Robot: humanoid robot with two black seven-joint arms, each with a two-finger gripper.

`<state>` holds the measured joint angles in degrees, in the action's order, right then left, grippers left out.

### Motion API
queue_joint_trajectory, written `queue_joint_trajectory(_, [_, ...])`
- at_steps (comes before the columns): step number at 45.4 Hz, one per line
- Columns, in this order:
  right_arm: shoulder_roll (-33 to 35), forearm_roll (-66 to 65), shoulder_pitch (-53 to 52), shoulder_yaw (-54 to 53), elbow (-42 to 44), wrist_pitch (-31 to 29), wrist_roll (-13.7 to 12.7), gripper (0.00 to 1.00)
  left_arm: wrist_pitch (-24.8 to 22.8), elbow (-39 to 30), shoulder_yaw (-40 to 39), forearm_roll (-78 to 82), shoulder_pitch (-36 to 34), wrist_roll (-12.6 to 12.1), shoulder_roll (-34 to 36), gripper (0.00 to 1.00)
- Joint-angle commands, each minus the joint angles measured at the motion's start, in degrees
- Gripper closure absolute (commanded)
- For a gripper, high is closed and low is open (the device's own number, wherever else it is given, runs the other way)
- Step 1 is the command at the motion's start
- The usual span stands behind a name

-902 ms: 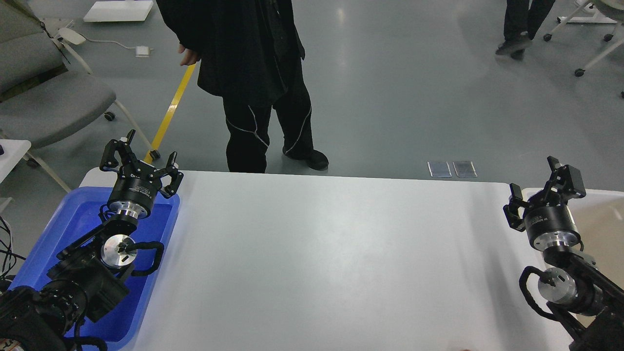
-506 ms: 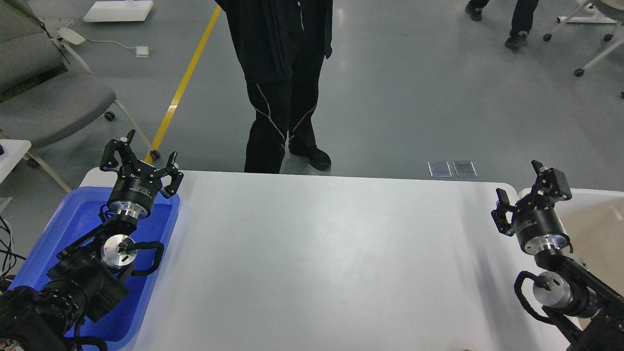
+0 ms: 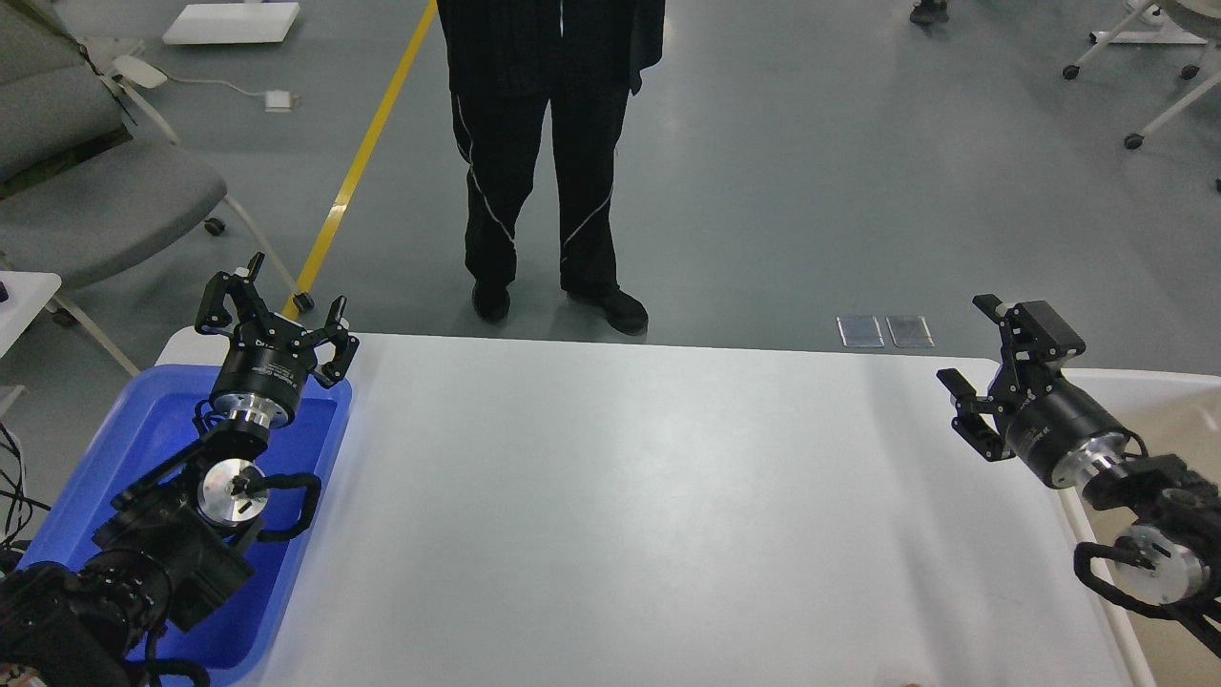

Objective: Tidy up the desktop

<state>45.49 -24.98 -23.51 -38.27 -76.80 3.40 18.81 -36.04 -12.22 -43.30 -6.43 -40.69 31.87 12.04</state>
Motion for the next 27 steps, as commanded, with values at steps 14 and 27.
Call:
queue_joint_trajectory(14, [15.7, -44.0, -0.4, 14.1, -15.8, -1.4, -1.7, 0.00, 0.0, 0.0, 0.1, 0.0, 0.0, 0.0, 0.0, 0.00])
queue_joint_trajectory(27, [17.2, -66.8, -2.9, 26.4, -13.8, 7.4, 0.9, 0.00, 0.0, 0.0, 0.0, 0.0, 0.0, 0.0, 0.0, 0.00])
